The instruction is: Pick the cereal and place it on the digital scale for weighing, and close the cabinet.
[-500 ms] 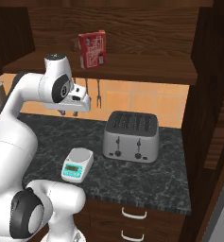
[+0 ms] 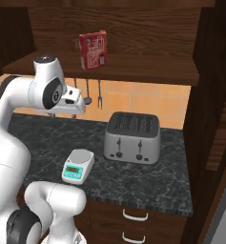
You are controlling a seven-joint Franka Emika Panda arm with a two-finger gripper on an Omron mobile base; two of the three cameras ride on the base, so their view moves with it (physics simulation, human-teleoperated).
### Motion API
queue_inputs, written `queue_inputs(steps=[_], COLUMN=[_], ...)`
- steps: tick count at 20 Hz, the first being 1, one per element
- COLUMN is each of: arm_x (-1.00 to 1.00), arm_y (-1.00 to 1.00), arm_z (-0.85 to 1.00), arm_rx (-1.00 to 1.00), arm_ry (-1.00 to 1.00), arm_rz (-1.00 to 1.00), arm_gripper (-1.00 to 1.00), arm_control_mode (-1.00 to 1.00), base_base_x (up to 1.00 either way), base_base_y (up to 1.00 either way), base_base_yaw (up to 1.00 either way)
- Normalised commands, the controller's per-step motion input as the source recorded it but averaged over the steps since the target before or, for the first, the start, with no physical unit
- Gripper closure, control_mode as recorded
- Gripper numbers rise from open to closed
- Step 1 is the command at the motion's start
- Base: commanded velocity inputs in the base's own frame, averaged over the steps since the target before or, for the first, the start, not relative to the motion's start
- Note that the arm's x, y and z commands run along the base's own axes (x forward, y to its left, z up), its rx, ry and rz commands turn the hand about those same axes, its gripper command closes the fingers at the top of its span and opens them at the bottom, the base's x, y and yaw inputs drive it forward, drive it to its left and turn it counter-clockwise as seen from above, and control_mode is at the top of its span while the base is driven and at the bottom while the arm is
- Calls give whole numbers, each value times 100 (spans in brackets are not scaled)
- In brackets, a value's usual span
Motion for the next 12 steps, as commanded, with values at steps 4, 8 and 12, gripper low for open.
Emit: queue_inputs(steps=[4,8,12], arm_x=[-34,-23,-4], arm_y=[0,1,0], arm_z=[28,39,56], arm_rx=[0,0,0], arm_ry=[-29,-31,-27], arm_rz=[-6,-8,-8], arm_gripper=[-100,-100,-100], arm_control_mode=[-100,-100,-100], base_base_x=[0,0,0], base_base_y=[0,0,0], base_base_yaw=[0,0,0])
